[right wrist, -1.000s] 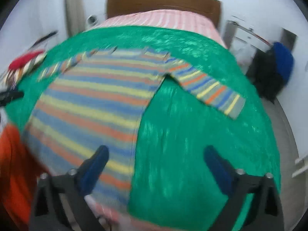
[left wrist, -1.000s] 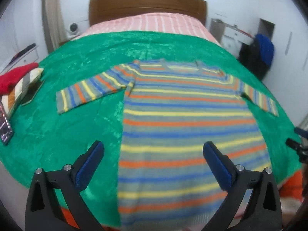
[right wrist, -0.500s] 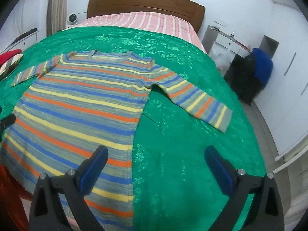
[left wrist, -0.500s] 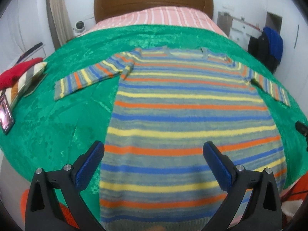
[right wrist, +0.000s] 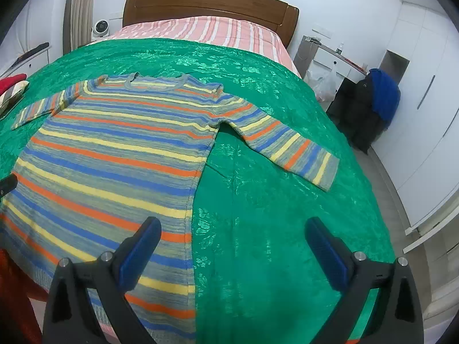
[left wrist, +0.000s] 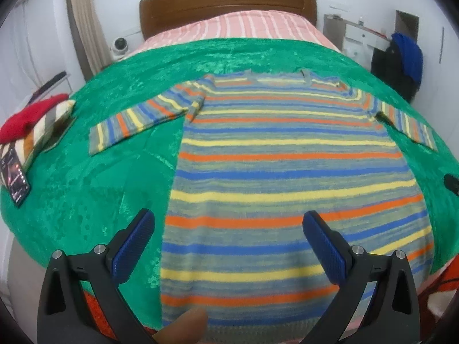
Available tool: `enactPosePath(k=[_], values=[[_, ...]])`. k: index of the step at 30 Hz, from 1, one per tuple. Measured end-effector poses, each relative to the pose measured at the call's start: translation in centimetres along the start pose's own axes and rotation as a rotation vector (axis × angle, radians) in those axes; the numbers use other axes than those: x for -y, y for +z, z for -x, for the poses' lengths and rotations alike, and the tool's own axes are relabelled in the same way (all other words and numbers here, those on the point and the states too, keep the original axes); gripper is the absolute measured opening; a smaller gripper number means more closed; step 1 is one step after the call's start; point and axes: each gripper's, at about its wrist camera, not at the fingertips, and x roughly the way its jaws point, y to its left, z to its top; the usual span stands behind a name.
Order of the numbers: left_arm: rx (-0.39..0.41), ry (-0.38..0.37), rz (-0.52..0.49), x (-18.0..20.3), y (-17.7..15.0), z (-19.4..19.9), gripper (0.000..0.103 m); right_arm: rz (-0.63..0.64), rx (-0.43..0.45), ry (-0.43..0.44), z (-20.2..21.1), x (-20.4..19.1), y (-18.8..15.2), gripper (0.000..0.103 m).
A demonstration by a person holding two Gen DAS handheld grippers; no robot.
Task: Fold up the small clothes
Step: 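Move the right gripper to the outstretched sleeve cuff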
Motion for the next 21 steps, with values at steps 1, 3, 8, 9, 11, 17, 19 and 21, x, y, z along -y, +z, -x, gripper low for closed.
enactPosePath(k=[1, 3, 8, 9, 11, 17, 19, 21], values=[[0.002, 0.000, -0.002, 0.1, 0.0, 0.0, 0.103, 0.000, -0.001, 0.000, 0.0, 0.0, 0.0, 0.099], [0.001, 0.000, -0.004, 0.1, 0.0, 0.0, 0.103, -0.006, -0.005, -0.002, -0.2, 0.1, 0.0, 0.099], [-0.018, -0.005, 0.032, -0.7, 0.2, -0.4, 0.103, -0.058, 0.007, 0.061, -0.6, 1.0, -0.1, 0.099], [-0.029, -0.014, 0.048, -1.1, 0.3, -0.5, 0.103, -0.084, 0.011, 0.099, -0.8, 1.6, -0.1, 0.099], [-0.048, -0.018, 0.089, -2.0, 0.3, -0.8, 0.103, -0.117, 0.008, 0.138, -1.5, 2.6, -0.2, 0.099], [-0.113, 0.023, 0.148, -4.0, -0.1, -2.2, 0.103, -0.098, 0.063, 0.143, -3.5, 7.2, 1.4, 0.099], [-0.111, 0.036, 0.173, -4.5, -0.4, -2.4, 0.103, -0.185, 0.056, 0.234, -5.3, 11.0, 2.5, 0.099], [-0.104, 0.036, 0.175, -4.8, -0.6, -2.4, 0.103, -0.296, 0.024, 0.291, -7.8, 14.8, 3.4, 0.099]])
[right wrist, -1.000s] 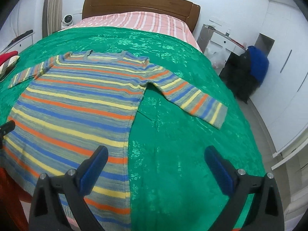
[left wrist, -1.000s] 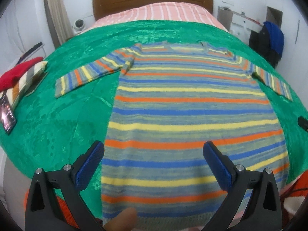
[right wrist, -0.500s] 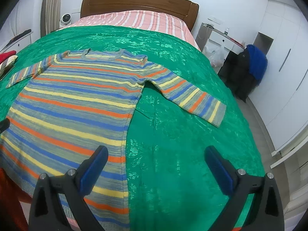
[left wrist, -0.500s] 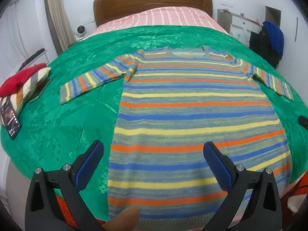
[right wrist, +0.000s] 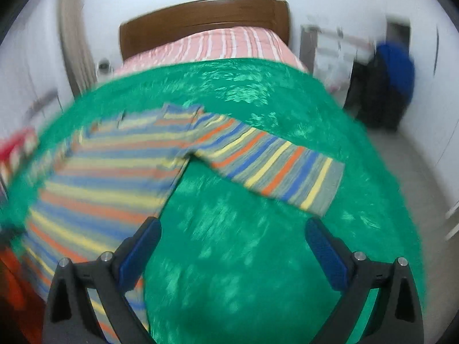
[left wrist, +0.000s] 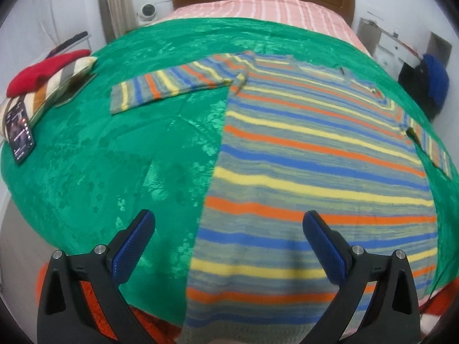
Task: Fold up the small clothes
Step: 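Move the right gripper to the outstretched sleeve cuff, then grasp the sleeve cuff with the right gripper and fold it across the body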
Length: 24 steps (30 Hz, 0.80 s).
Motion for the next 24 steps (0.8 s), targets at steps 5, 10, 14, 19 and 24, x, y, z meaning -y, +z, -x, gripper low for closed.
enactPosePath(k=[5, 10, 14, 19, 24], values=[[0.009, 0.007, -0.011, 0.2, -0.1, -0.1, 0.103, -0.262, -0.071, 0.053, -4.2, 8.4, 3.1, 0.082], [-0.005, 0.021, -0.024, 0.5, -0.5, -0.7, 0.103, -0.590, -0.143, 0.101, -8.4, 14.5, 1.9, 0.056], [-0.026, 0.027, -0.028, 0.6, -0.6, -1.6, 0.103, -0.599, -0.187, 0.114, -10.2, 14.8, 1.9, 0.053], [-0.039, 0.025, -0.031, 0.6, -0.6, -2.3, 0.103, -0.475, -0.255, 0.027, -10.8, 12.6, 4.2, 0.005], [-0.031, 0.017, -0.014, 0.0, -0.6, -2.6, 0.103, -0.269, -0.088, 0.115, -6.2, 3.9, 10.5, 0.005]])
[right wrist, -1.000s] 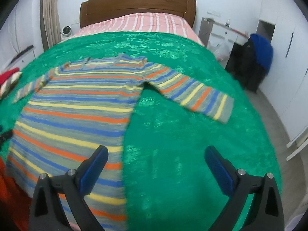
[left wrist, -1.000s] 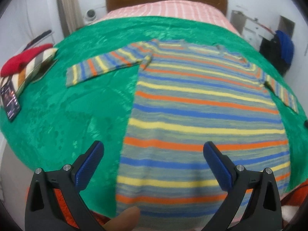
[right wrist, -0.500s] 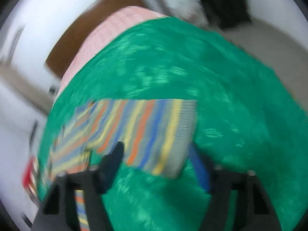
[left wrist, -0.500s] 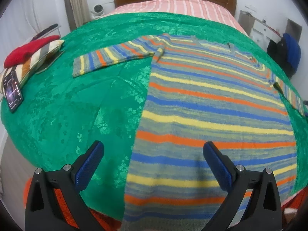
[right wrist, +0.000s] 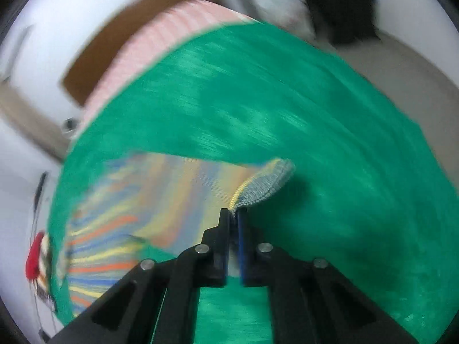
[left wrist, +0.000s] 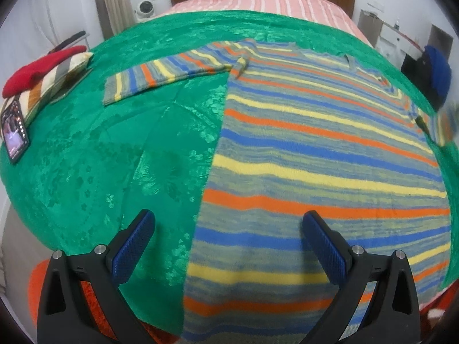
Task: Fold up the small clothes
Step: 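Grasp the sleeve cuff with the right gripper and fold it across the body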
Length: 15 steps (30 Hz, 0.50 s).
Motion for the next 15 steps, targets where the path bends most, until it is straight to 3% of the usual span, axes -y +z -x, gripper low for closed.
enactPosePath(k=[6, 10, 12, 13, 14, 15], values=[[0.010, -0.001, 0.015, -0.8, 0.2, -0.1, 0.102, 0.299, -0.048, 0.211, -2.5, -18.3, 0.4, 0.005], [0.023, 0.031, 0.008, -1.5, 0.0, -0.2, 0.102, 0.430, -0.083, 0.237, -7.5, -25.9, -2.6, 0.008], [0.012, 0.034, 0.026, -2.1, -0.1, -0.4, 0.103, 0.501, -0.155, 0.201, -10.4, -28.4, -4.9, 0.039], [0.011, 0.030, 0.036, -2.3, 0.0, -0.4, 0.102, 0.529, -0.167, 0.178, -10.8, -28.8, -6.2, 0.079], [0.012, 0.027, 0.048, -2.6, 0.0, -0.4, 0.102, 0.558, -0.147, 0.152, -10.9, -29.4, -7.2, 0.089], [0.013, 0.026, 0.054, -2.7, 0.0, -0.4, 0.103, 0.594, -0.117, 0.123, -10.4, -29.9, -8.2, 0.089]])
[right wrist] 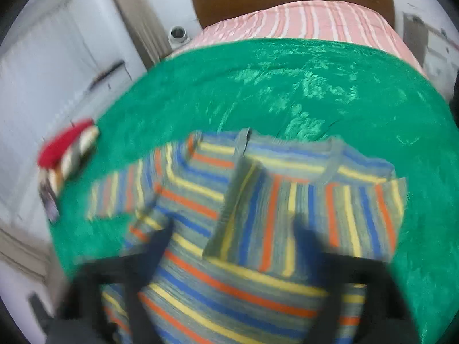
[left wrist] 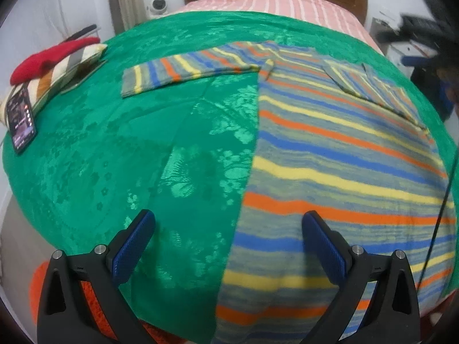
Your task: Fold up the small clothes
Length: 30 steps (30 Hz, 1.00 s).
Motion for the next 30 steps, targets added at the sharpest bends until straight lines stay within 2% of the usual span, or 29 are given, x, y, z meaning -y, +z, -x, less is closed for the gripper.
enactPosePath(k=[4, 5, 7, 10, 14, 21, 24, 30], values=[[-0.002, -0.003, 0.014, -0.1, 0.3, -0.3, 0.103, 0.157, 0.110, -0.206, 4.5, -4.2, -3.4, 0.090], [0.001, -0.002, 0.015, 0.0, 0.4, -0.3, 0.103, 0.187, 0.137, -0.253, 5.9, -4.9, -4.1, 0.094], [0.009, 0.005, 0.011, 0.2, 0.4, -0.2, 0.103, 0.228, 0.180, -0.318, 8.2, -6.2, -5.0, 0.098], [0.017, 0.017, 0.001, 0.3, 0.3, -0.1, 0.103, 0.250, 0.213, -0.388, 10.7, -7.4, -5.7, 0.099], [0.023, 0.028, -0.005, 0.2, 0.2, 0.1, 0.103, 0.223, 0.204, -0.420, 12.3, -7.6, -6.2, 0.099], [0.027, 0.034, -0.006, 0.1, 0.1, 0.2, 0.103, 0.135, 0.192, -0.437, 15.2, -6.1, -7.1, 0.099], [0.027, 0.035, -0.007, 0.1, 0.1, 0.2, 0.103, 0.120, 0.199, -0.470, 16.4, -5.3, -7.5, 0.099], [0.032, 0.040, -0.013, 0.1, 0.3, 0.3, 0.103, 0.079, 0.198, -0.503, 17.0, -3.8, -8.0, 0.099]])
